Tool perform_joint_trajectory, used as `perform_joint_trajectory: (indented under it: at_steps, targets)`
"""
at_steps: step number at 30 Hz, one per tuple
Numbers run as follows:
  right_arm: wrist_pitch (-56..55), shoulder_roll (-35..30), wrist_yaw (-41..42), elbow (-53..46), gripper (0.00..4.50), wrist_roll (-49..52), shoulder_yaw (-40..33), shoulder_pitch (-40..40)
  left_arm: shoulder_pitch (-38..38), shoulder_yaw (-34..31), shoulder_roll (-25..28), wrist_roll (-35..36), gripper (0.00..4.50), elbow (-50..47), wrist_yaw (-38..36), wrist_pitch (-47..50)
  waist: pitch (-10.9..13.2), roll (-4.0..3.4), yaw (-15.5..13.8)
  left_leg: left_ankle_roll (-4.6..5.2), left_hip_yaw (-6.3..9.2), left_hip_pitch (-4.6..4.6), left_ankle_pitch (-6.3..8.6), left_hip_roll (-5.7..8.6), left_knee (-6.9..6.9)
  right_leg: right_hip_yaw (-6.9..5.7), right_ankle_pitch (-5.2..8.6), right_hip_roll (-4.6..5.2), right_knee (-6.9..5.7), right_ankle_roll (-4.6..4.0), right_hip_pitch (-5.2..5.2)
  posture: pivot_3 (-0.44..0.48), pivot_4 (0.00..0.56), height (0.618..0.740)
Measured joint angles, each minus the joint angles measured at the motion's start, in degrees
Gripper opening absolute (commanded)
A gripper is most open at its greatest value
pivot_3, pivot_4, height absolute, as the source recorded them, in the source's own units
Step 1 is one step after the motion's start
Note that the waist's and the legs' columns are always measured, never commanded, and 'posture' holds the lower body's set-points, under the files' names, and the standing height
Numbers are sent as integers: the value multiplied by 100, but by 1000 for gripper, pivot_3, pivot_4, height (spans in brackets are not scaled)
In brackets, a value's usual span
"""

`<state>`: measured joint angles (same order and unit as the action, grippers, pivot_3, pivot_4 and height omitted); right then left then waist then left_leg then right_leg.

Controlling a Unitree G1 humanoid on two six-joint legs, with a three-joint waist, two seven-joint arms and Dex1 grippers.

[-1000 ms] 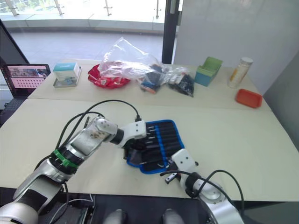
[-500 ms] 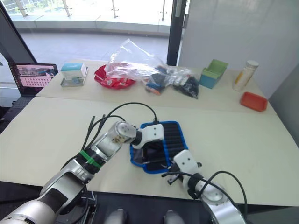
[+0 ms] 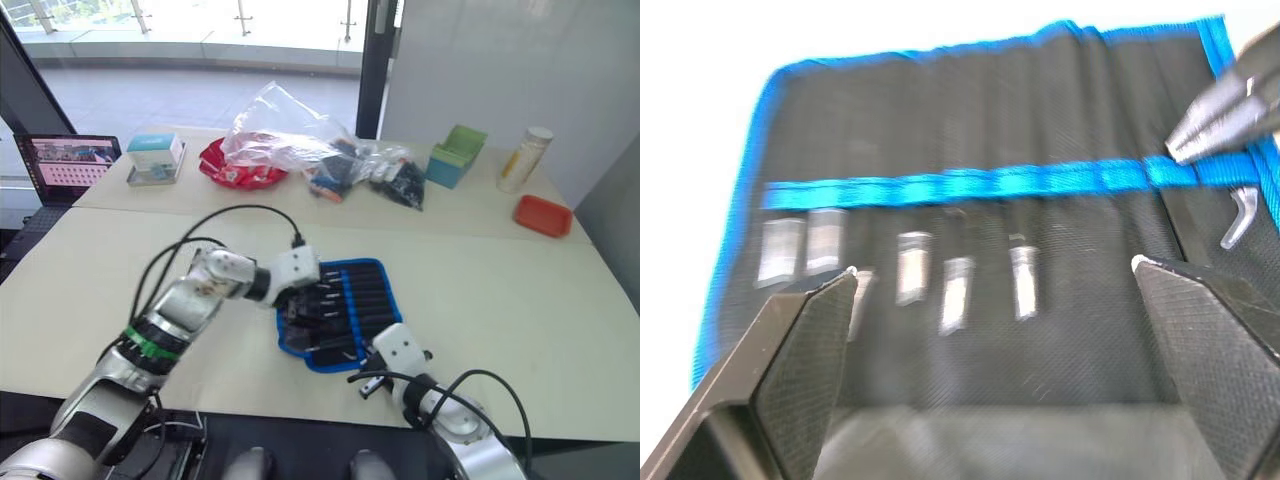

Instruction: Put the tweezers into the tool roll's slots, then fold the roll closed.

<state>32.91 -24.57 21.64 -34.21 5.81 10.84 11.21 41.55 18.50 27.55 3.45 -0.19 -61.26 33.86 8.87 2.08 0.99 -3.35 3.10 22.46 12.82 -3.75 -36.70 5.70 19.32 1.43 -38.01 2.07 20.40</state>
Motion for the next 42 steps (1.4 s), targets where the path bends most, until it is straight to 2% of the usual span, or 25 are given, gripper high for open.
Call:
perform_joint_trajectory:
  at_steps: [4, 7, 10, 12, 18, 23, 29, 37, 42]
  targets:
    - [-14, -37, 60, 4, 0, -1, -22, 4, -659, -1124, -20, 656, 4476, -522, 373, 95, 0, -1, 2, 0, 2, -1, 0, -1, 0, -1, 0, 1, 0, 0, -1, 0, 150, 723]
    - [-24, -33, 84, 18, 0, 4, -6, -29, -1394, -1903, 146, 704, 4476, -709, 923, -263, -1, -3, 48, 1, -1, -8, 2, -7, 4, 1, -1, 2, -1, -1, -1, 0, 150, 723]
    - [-23, -49, 152, 15, 0, 22, -36, -18, -2368, -2863, 323, 814, 4476, -873, 1447, -233, 1, -3, 73, 0, 3, -9, 2, -9, 9, -4, 0, 3, -3, -3, 0, 0, 150, 723]
    - [-23, -100, 198, 27, 0, 56, -111, 18, -2699, -3209, 325, 906, 4476, -1034, 1675, -185, 3, 7, 7, -2, 5, -5, 1, -3, 8, -5, 0, 8, 0, -3, -2, 0, 150, 723]
    - [-35, -303, 423, 68, 0, 135, -207, -22, -3927, -4392, -228, 1633, 4476, -2057, 2543, 280, -7, 24, -11, -4, 2, -13, 2, 1, 7, -6, 1, 19, 6, -1, -13, 0, 150, 723]
    - [-61, -332, 465, 110, 0, 191, -267, 13, -5348, -4876, -930, 1689, 4476, -3053, 3426, 337, -14, 36, -31, -9, 5, -13, 5, 2, 8, -5, 1, 21, 11, -4, -17, 0, 150, 723]
    - [-107, -411, 558, 144, 0, 216, -231, 49, -6043, -4980, -1340, 1712, 4476, -3729, 4005, 337, -24, 51, -27, -10, 2, -17, 6, 3, 7, -4, 4, 20, 19, -7, -23, 0, 150, 723]
    - [-125, -393, 571, 165, 0, 222, -230, 46, -6181, -4804, -1257, 1694, 4476, -3680, 4177, 347, -25, 50, -16, -11, 2, -18, 6, 3, 8, -4, 5, 19, 21, -10, -21, 0, 150, 723]
    - [-125, -336, 567, 262, 0, 223, -215, -66, -5413, -4368, -1111, 1480, 4476, -2861, 4401, 335, -26, 51, -16, -10, 2, -21, 5, 3, 8, -4, 5, 15, 19, -11, -22, 0, 150, 723]
